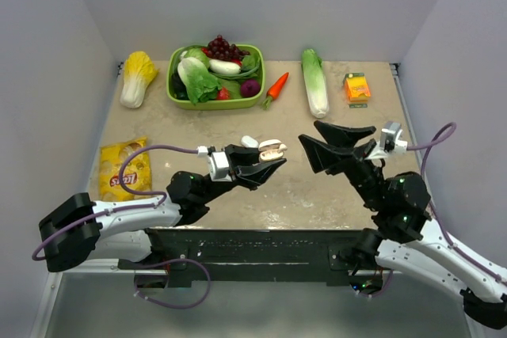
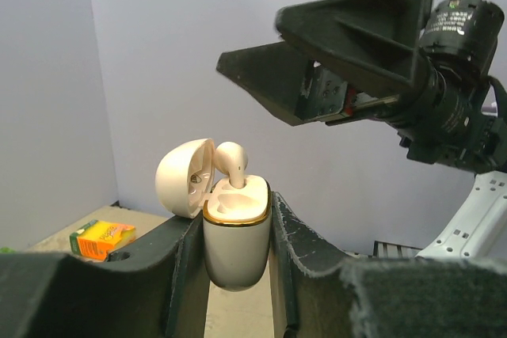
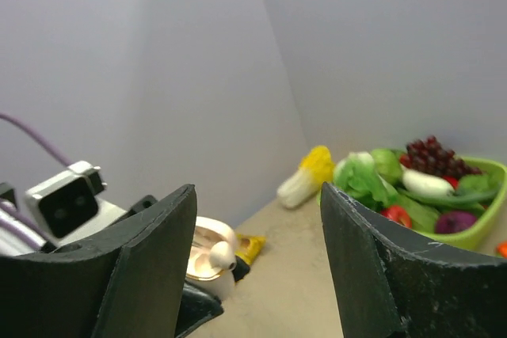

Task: Insert the wireless bluetooth earbuds into the charging case
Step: Place the earbud in the charging case.

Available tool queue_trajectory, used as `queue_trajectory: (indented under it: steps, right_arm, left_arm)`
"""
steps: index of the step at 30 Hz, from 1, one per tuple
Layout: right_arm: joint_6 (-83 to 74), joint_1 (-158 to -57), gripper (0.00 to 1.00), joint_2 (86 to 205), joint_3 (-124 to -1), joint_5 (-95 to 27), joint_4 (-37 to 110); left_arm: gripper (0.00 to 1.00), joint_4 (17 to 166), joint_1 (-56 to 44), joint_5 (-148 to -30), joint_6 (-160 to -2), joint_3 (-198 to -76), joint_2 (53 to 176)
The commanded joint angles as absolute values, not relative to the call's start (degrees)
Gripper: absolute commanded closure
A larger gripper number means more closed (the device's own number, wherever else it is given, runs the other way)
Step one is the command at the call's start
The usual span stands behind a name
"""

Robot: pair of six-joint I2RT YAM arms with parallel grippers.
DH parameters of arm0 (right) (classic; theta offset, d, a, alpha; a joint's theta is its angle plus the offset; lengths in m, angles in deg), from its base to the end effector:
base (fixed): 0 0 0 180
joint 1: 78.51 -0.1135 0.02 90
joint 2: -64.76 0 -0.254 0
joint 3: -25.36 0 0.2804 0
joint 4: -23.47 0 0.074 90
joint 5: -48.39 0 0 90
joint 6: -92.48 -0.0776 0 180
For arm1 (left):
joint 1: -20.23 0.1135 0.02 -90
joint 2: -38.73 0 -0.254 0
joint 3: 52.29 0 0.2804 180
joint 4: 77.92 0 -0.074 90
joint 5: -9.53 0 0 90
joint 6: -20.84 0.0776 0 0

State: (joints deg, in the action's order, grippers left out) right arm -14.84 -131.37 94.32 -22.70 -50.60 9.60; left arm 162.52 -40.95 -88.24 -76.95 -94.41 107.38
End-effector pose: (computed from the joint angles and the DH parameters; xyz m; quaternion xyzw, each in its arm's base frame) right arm 0.1257 0.1459 0.4084 -0.0813 0.4785 0.4712 0.7364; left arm 0.1372 -0.2711 0.3090 0.2642 0.3922 -0.5248 0.7078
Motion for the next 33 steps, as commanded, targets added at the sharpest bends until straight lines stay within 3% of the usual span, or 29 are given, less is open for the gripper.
queue_trajectory:
  steps: [1,33]
  right_arm:
    - [-15.01,-131.51,0.35,99.20,-30.49,-58.39,28.25]
    - [-16.77,-131.95,0.37,101.24,-30.59,-50.75,28.27]
  left_arm:
    - [1.00,190.71,-40.94,-88.20,-74.70,-94.09,105.80]
    - [1.00,188.78,-40.94,-87.24,-72.15,-92.77,105.71]
